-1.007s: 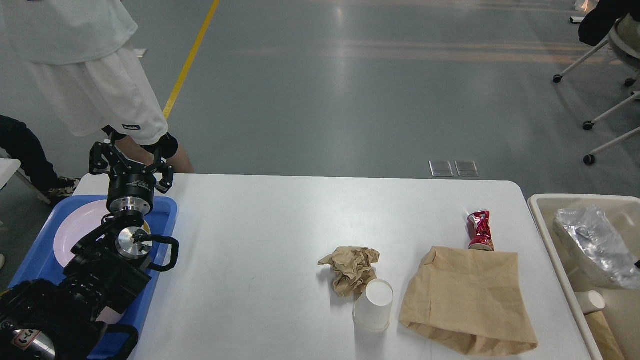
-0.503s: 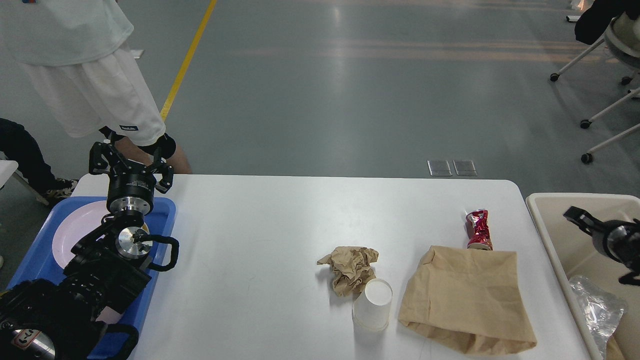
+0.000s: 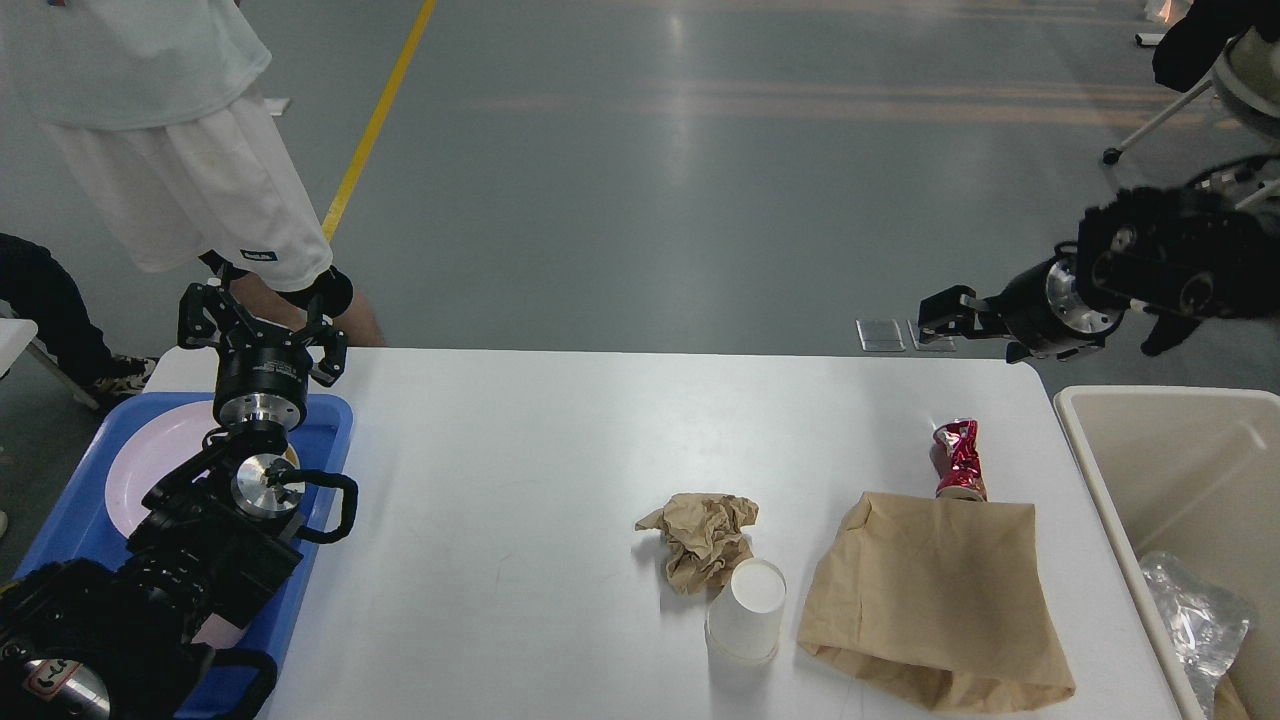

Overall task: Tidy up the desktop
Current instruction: 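Withdraw the right gripper and move it toward the red wrapper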

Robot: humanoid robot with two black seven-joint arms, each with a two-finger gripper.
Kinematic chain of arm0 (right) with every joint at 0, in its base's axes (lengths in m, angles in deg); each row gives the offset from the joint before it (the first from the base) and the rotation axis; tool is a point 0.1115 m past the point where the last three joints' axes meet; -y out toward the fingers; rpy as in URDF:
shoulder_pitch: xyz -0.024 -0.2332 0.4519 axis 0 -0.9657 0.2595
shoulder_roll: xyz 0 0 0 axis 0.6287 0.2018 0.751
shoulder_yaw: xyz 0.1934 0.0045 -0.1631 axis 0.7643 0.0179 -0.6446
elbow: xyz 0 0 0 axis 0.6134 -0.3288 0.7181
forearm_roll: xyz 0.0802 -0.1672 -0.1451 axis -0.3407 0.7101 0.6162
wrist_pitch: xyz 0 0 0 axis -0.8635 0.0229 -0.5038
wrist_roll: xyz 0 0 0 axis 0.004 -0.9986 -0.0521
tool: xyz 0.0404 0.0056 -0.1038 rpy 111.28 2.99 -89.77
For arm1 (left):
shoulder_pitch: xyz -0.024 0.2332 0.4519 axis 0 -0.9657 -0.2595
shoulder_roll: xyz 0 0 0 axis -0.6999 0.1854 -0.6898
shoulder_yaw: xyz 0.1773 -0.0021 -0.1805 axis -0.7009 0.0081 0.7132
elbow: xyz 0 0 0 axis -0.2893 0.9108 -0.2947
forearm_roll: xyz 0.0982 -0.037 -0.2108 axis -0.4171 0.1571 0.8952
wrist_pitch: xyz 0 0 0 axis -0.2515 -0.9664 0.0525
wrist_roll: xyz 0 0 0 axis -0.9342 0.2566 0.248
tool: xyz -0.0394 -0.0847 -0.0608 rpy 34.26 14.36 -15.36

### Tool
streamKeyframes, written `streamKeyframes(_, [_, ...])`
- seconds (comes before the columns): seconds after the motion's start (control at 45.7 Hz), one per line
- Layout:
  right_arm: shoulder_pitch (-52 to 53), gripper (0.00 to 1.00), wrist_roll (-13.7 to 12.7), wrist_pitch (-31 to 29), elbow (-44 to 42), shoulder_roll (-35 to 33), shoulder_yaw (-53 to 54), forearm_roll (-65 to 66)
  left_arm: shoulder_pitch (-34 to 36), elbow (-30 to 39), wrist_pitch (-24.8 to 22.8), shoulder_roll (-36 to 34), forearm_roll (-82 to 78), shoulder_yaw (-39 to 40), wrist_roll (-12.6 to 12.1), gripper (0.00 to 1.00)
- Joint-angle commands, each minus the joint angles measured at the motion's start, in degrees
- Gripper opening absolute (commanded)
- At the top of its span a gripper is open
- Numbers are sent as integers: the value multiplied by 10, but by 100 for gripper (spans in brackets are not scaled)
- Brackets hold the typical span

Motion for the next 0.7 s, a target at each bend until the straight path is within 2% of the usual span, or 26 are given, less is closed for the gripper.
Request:
streamKeyframes(0.0, [103,100,0,-121,39,0,-1,0,0,0,0,0,0,0,0,96])
streamKeyframes(0.131, [172,100,0,-196,63,-2,-1,1,0,0,0,0,0,0,0,96])
streamKeyframes(0.263, [140,100,0,-193,60,4,1,2,0,0,0,0,0,0,0,96])
streamKeyframes(0.35, [76,100,-1,-158,44,4,3,6,0,0,0,0,0,0,0,96])
streamKeyframes(0.525, [-66,100,-1,-32,-32,21,4,6,0,0,0,0,0,0,0,96])
streamKeyframes(0.678, [-141,100,-1,34,-47,22,4,9,0,0,0,0,0,0,0,96])
